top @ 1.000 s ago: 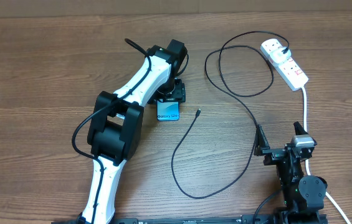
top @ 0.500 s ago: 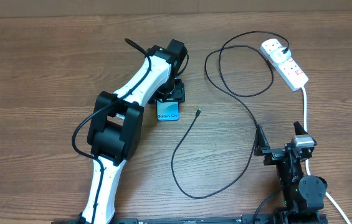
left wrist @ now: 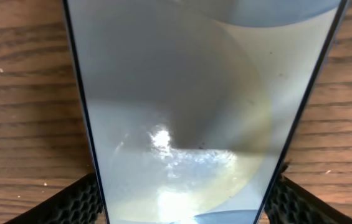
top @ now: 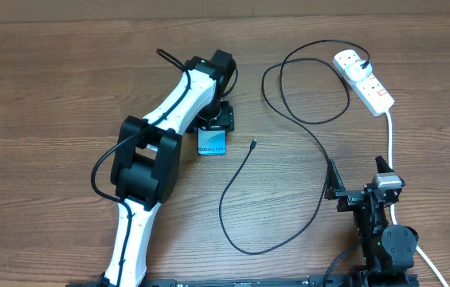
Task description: Plug charger to phone and switch on socket
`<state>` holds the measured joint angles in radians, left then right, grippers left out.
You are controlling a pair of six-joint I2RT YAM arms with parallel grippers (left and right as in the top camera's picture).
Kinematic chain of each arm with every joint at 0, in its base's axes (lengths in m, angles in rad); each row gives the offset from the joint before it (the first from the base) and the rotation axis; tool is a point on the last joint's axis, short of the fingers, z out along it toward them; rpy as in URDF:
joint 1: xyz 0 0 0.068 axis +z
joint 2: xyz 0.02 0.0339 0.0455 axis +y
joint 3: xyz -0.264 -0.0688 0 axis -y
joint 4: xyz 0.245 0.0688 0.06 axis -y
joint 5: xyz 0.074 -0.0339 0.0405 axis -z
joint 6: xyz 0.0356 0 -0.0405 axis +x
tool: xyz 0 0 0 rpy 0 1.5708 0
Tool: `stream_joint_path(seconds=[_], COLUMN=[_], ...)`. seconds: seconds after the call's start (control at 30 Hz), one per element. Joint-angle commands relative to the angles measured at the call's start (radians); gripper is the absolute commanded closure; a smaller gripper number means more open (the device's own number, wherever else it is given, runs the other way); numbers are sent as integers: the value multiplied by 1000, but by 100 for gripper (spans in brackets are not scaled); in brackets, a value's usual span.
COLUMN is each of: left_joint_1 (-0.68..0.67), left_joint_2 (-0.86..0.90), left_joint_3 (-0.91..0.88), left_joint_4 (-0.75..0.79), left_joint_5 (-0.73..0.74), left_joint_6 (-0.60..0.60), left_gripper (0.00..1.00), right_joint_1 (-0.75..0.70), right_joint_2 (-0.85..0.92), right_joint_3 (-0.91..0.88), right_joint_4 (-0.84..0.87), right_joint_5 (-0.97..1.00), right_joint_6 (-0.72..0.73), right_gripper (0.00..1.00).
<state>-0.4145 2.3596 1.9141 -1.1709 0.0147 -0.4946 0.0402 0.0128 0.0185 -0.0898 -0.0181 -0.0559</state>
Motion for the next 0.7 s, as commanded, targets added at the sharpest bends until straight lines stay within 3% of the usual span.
stream_joint_path(seconds=[0.0, 0.33, 0.67], left_joint_1=[32, 41, 39], left_joint_2=[53, 53, 53], left_joint_3=[5, 3, -24], left_joint_4=[-13, 1, 17], left_joint_5=[-23, -53, -63], left_joint_6=[1, 61, 15], left_gripper=[22, 12, 17], right_joint_1=[5, 5, 5], right_joint_2=[-8, -8, -8], right_joint_3=[-10, -10, -10], right_joint_4=[6, 6, 6], right_joint_5=[10, 10, 10], right_joint_6=[3, 3, 3], right_gripper=[0, 0, 0])
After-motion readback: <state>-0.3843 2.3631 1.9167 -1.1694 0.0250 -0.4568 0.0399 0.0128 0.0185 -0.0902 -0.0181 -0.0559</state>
